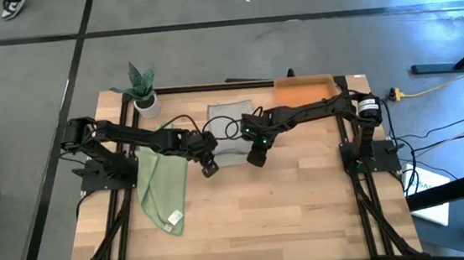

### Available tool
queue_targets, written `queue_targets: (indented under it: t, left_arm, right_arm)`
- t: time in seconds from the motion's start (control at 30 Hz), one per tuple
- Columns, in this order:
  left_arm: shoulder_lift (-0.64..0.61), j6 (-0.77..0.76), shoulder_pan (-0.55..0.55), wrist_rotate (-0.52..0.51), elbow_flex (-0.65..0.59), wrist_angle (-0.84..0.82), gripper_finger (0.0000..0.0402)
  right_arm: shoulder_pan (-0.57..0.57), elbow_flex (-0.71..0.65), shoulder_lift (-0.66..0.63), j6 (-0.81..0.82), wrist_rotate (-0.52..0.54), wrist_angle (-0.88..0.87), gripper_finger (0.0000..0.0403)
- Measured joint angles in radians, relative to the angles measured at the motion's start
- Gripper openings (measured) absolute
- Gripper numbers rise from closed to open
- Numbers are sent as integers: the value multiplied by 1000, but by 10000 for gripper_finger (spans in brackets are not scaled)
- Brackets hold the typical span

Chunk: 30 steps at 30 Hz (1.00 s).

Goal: Roll microfiber towels into tight, uniform cylinder then place into a basket
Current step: Roll the gray microfiber towel

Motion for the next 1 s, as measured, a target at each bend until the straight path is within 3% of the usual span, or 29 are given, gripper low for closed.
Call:
queue_targets:
  t: [0.27, 0.5, 0.67, 1.0]
  left_arm:
    - [65, 6, 0, -42, 1, 69, 0]
    - [76, 8, 2, -144, 2, 116, 0]
    - [101, 9, 2, -154, 2, 183, 0]
    - [172, 9, 4, -158, 1, 199, 0]
  right_arm:
    - [-1, 0, 0, 79, 78, -46, 9]
    - [4, 1, 0, 130, 227, -82, 9]
    - [7, 0, 0, 132, 284, -97, 10]
    - [7, -1, 0, 127, 292, -87, 10]
